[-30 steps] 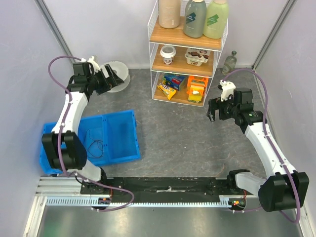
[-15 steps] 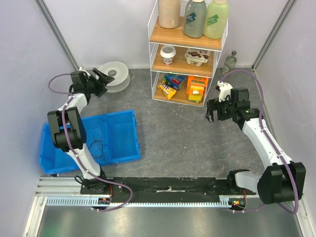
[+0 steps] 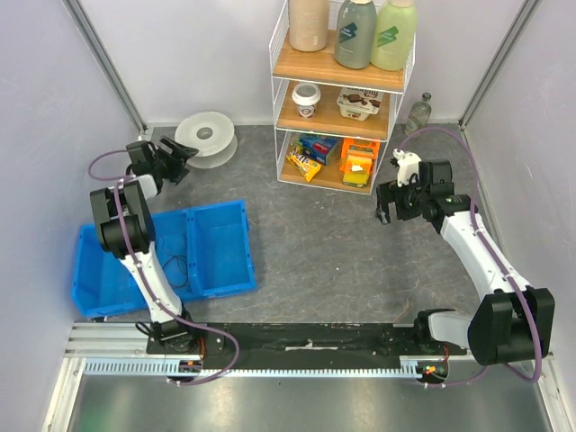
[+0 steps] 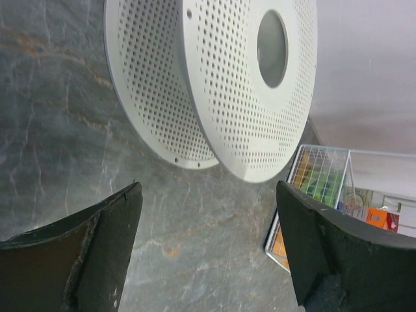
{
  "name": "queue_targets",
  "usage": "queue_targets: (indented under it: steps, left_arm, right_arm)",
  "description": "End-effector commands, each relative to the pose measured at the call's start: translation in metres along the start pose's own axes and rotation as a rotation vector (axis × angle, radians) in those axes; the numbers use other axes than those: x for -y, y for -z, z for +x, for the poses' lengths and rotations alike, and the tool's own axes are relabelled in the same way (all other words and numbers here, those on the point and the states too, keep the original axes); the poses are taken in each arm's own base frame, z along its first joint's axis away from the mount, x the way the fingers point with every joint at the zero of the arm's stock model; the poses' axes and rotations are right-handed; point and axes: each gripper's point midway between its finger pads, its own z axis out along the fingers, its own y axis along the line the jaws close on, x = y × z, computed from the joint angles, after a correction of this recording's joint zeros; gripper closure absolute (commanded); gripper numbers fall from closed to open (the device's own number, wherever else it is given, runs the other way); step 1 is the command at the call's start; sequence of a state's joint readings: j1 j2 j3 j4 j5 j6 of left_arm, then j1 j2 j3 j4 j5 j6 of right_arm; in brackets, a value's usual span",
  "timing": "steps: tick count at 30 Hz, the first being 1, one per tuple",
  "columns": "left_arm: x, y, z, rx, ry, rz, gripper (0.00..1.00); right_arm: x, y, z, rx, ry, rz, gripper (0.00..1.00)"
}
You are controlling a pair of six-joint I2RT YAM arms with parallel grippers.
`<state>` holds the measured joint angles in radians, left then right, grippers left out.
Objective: Wrap the cables
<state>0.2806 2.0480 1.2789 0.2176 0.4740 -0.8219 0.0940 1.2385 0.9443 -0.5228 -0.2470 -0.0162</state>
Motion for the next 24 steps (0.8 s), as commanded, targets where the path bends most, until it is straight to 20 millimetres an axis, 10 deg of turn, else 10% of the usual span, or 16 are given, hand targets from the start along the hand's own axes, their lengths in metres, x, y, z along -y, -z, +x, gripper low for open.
queue_targets:
  steps: [1, 18, 24]
  left_arm:
    - [0.028, -0.012, -0.033, 0.083, -0.006, 0.128, 0.11]
    - [0.041, -0.042, -0.046, 0.160, 0.074, 0.396, 0.31]
    - [0.044, -0.050, -0.052, 0.163, 0.084, 0.428, 0.59]
  right_arm:
    - [-0.002, 0.009, -0.005, 0.016, 0.046, -0.017, 0.02]
    - [-0.006, 0.007, 0.003, -0.039, 0.071, -0.058, 0.02]
    - [-0.004, 0.004, 0.006, -0.059, 0.073, -0.054, 0.02]
